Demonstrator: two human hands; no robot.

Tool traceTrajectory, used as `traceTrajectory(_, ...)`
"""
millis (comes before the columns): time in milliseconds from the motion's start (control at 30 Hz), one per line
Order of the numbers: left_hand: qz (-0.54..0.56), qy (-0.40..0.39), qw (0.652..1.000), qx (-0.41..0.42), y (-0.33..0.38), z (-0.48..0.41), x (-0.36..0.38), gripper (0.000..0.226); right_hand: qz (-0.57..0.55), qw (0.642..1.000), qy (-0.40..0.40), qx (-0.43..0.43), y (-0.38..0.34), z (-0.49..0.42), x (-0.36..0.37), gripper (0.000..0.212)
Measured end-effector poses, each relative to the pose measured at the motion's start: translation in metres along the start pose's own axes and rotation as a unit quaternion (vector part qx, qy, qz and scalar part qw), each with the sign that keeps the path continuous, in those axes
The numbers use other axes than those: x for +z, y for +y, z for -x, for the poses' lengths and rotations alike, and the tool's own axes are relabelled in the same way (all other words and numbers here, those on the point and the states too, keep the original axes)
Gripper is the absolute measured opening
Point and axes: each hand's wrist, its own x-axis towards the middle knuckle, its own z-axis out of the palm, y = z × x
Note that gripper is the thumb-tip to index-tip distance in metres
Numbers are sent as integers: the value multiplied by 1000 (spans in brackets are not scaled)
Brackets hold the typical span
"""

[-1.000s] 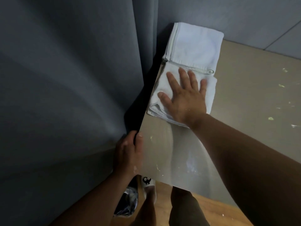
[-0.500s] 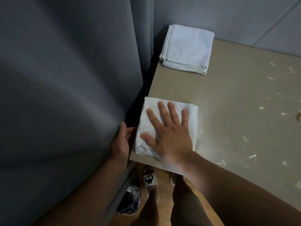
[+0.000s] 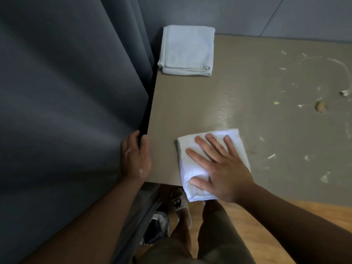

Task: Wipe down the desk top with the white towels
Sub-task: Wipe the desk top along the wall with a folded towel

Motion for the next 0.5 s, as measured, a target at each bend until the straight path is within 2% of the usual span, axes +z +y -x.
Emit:
traceTrajectory(167,-68,-19,995,65,20,9,5,72,-6,995,-26,96,33,26,-11,78)
traceTrajectory(233,-70,-36,990,114,30,17,6,67,-28,992,-26,123,35,30,-15,79)
traceTrajectory(333,-48,-114,975,187,41,33,18,33,-87,987,-15,133,36,29,-24,77)
traceTrajectory(367,-52,-136,968,206,46,38,22,28,-112,983,5,145,39,27,-32,74)
traceTrajectory(433,-64,-168,958,224,57,43,34,34,-135,973,62,178,55,22,-50,61)
traceTrajectory(500,-83,-191,951,228,73,41,48,45,-127,969,79,194,68,12,-68,53)
